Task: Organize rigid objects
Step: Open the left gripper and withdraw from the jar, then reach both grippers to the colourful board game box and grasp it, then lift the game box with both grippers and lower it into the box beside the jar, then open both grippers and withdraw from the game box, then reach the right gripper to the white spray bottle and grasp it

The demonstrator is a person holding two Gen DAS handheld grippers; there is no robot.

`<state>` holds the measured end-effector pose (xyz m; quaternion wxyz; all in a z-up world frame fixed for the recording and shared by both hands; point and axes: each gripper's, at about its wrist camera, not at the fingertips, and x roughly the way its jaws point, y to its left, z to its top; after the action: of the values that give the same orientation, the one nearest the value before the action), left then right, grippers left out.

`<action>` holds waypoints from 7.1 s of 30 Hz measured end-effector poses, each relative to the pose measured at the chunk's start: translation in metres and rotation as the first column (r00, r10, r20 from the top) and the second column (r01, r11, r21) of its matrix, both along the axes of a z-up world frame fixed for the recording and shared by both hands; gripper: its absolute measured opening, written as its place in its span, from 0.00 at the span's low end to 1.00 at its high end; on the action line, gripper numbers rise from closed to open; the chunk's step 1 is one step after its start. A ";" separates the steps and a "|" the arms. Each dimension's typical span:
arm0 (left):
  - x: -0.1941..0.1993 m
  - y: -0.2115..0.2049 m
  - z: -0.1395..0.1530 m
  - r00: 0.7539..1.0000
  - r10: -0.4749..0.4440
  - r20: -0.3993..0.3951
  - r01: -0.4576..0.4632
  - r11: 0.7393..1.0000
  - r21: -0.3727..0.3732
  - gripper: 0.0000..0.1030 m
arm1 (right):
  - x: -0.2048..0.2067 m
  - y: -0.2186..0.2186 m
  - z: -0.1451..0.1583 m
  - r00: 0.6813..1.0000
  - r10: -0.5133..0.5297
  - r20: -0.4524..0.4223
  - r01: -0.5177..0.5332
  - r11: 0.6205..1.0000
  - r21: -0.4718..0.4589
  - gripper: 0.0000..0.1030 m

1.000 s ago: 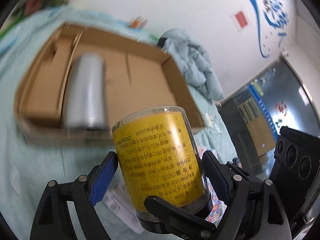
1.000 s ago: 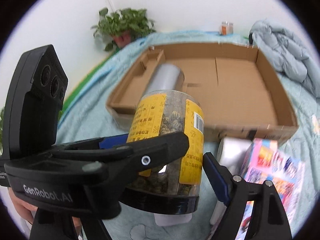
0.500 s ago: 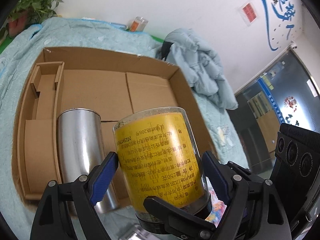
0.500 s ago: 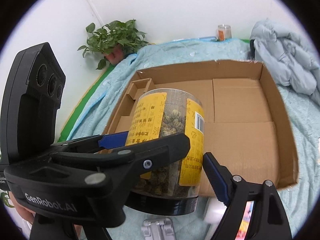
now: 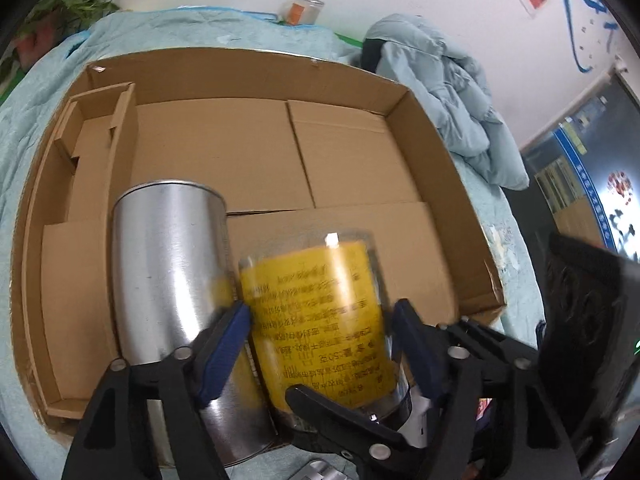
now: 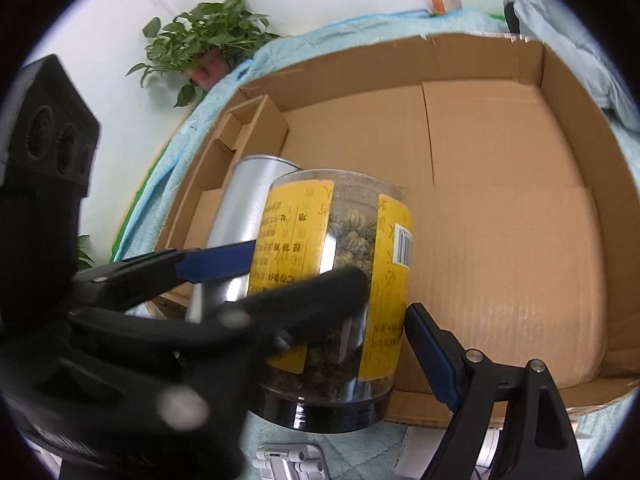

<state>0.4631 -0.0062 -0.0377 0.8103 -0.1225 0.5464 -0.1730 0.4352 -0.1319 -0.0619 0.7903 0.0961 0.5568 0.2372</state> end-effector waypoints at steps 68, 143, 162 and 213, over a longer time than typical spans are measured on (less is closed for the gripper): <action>-0.225 -0.038 0.000 0.960 0.058 0.274 -0.023 0.991 -0.129 0.89 | -0.228 -0.161 0.030 0.923 -0.176 0.342 0.172 0.984 0.041 0.97; -0.055 -0.088 0.056 0.968 0.022 0.249 -0.011 0.999 -0.048 0.65 | -0.052 -0.093 0.059 0.886 0.004 0.463 0.121 0.964 -0.238 0.73; 0.037 -0.088 -0.003 0.996 0.089 0.033 -0.087 0.995 -0.045 0.56 | 0.020 -0.112 0.012 0.969 -0.029 0.245 0.065 0.988 -0.140 0.73; -0.254 -0.043 0.035 0.786 0.114 0.608 -0.256 0.955 0.152 0.99 | -0.194 -0.120 0.026 0.833 -0.196 0.517 0.344 0.916 -0.208 0.95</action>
<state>0.2092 -0.0493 -0.0030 0.9616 -0.0226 0.2672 -0.0582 0.2407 -0.2515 -0.0356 0.9353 -0.0057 0.3498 0.0535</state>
